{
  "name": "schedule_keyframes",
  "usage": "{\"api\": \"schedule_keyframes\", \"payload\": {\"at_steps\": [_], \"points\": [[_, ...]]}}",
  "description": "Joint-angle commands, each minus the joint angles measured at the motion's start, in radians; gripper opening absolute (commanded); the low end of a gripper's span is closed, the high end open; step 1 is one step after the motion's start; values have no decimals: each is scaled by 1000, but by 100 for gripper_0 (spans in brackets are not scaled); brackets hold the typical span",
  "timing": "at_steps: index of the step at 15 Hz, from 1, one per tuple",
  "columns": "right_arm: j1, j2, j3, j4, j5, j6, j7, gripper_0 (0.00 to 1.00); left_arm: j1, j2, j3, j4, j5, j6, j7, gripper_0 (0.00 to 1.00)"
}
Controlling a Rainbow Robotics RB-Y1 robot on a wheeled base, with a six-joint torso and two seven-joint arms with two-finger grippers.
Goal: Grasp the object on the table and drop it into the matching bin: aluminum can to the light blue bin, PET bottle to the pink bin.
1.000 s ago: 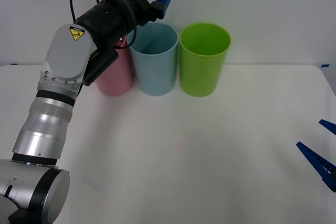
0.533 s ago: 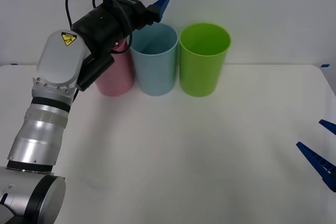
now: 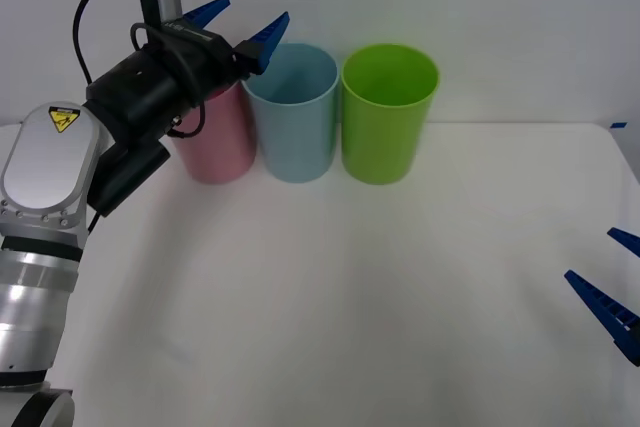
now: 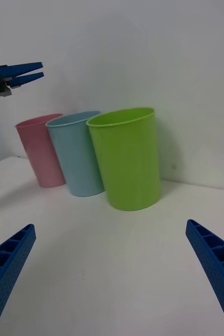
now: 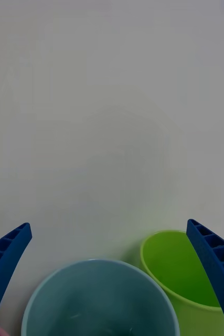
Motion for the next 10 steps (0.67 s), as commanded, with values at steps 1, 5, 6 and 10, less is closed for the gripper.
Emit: {"api": "schedule_keyframes", "payload": {"at_steps": [1,5,6,10], "points": [[0,0,0,0,0,0,0,100,89,35,3,-76,69,-8,-16,100],[0,0,0,0,0,0,0,100,215,42,111,-164,120,-154,-45,100],[0,0,0,0,0,0,0,100,246,42,132,-184,130,-178,-52,100],[0,0,0,0,0,0,0,100,374,39,240,-257,192,-303,-87,100]]}}
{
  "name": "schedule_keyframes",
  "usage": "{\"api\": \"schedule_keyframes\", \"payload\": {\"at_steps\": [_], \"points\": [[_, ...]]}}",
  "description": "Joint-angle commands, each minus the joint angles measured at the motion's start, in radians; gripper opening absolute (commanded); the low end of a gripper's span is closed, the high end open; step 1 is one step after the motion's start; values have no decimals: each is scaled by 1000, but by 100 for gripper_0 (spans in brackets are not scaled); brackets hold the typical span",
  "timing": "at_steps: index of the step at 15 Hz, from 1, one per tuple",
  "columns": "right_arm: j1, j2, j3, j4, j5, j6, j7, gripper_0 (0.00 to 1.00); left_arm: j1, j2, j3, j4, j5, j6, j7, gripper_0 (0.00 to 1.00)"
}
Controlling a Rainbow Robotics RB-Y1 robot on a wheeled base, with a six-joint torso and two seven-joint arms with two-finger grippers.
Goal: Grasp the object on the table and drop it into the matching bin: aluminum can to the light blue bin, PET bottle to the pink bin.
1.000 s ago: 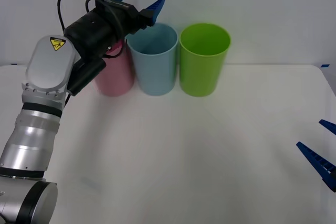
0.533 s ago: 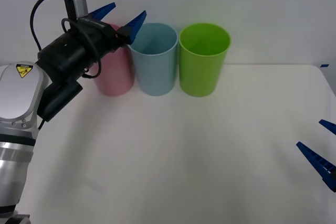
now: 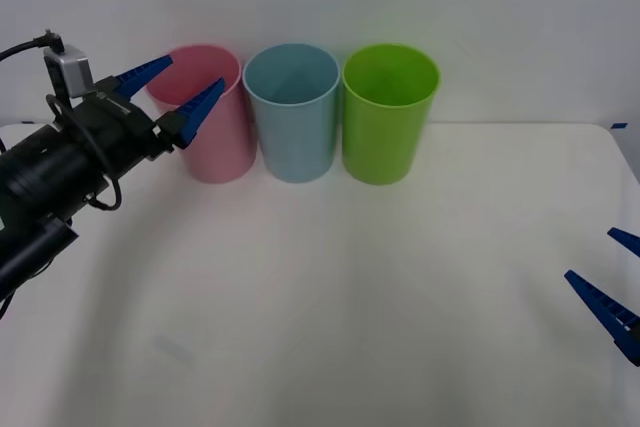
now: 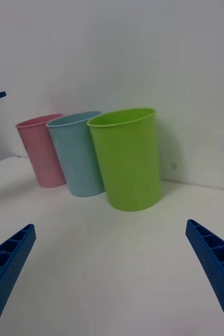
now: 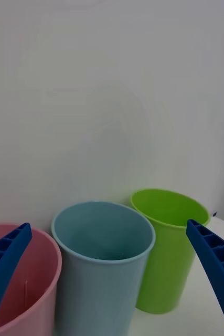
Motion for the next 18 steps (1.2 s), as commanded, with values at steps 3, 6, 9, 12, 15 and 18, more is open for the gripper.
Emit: {"api": "schedule_keyframes", "payload": {"at_steps": [3,6,9,12,15,18], "points": [[0,0,0,0,0,0,0,100,133,4,109,-35,90,-117,-111,100],[0,0,0,0,0,0,0,100,215,7,165,-35,145,-169,-204,100],[0,0,0,0,0,0,0,100,299,13,232,-35,202,-261,-252,100],[0,0,0,0,0,0,0,100,396,52,275,-51,282,-305,-272,100],[0,0,0,0,0,0,0,100,460,75,327,-51,320,-350,-289,100],[0,0,0,0,0,0,0,100,509,75,353,-51,347,-377,-309,100]]}}
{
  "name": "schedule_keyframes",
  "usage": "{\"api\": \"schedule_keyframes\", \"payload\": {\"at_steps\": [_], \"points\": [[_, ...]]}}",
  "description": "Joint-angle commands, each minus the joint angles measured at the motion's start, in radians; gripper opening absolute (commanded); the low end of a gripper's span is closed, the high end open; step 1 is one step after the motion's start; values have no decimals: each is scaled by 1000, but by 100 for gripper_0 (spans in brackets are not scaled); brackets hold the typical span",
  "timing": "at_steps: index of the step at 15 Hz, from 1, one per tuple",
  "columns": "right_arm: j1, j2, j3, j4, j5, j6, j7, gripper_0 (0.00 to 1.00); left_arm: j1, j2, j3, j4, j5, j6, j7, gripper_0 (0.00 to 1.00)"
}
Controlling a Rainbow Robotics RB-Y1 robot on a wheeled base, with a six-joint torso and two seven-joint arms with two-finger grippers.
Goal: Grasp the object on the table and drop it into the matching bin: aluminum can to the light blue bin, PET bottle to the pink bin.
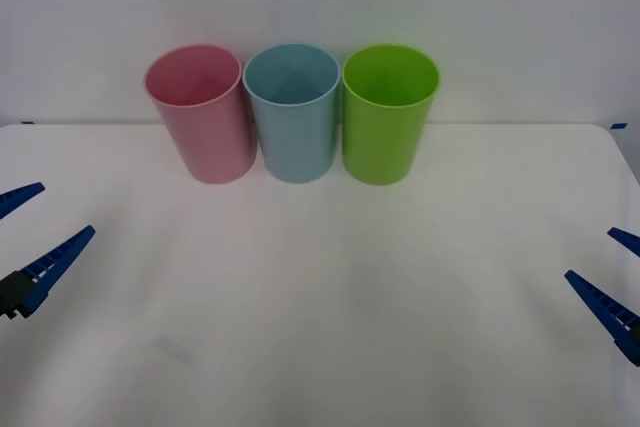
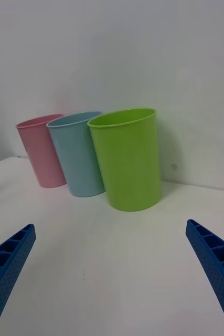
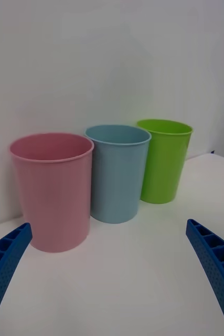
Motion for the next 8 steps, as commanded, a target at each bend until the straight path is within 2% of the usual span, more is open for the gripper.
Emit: {"api": "schedule_keyframes", "payload": {"at_steps": [1,8], "points": [[0,0,0,0,0,0,0,100,43,0,22,2,25,-26,-15,100],[0,0,0,0,0,0,0,100,114,0,61,0,60,-64,-26,100]]}}
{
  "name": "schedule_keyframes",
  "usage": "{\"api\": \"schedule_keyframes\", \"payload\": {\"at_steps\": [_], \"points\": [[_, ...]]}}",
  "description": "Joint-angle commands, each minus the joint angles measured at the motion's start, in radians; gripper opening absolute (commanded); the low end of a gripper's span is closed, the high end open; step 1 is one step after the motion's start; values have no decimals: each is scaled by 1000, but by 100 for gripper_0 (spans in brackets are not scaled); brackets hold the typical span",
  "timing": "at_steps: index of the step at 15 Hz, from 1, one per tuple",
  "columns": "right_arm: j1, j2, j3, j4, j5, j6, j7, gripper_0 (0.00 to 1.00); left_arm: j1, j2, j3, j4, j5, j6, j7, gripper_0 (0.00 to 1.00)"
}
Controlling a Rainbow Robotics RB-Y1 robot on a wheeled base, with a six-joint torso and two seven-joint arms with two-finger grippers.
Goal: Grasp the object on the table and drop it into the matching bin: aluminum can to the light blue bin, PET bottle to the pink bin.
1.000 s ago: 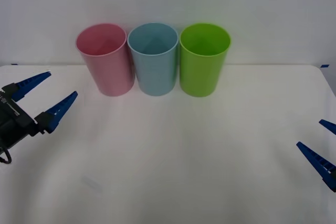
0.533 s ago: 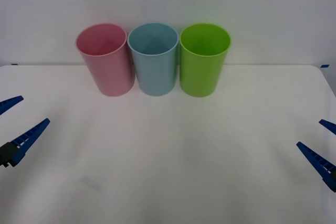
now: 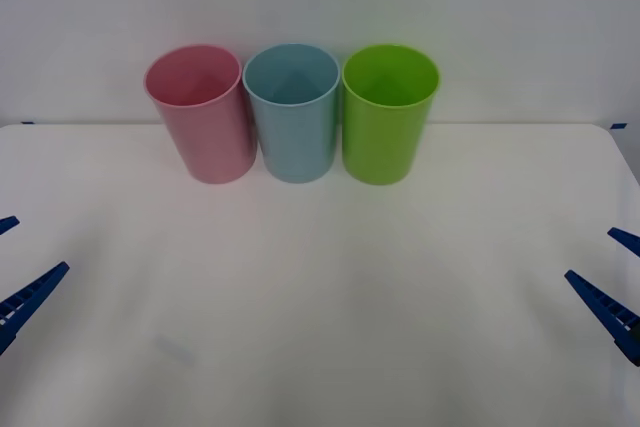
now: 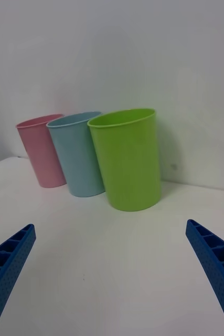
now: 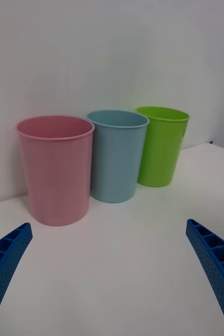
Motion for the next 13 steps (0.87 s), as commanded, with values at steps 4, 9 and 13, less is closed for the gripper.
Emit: {"api": "schedule_keyframes", "payload": {"at_steps": [4,9,13], "points": [[0,0,0,0,0,0,0,100,33,1,28,1,27,-28,-1,100],[0,0,0,0,0,0,0,100,60,0,45,1,33,-32,-1,100],[0,0,0,0,0,0,0,100,60,0,45,1,33,-32,-1,100]]}}
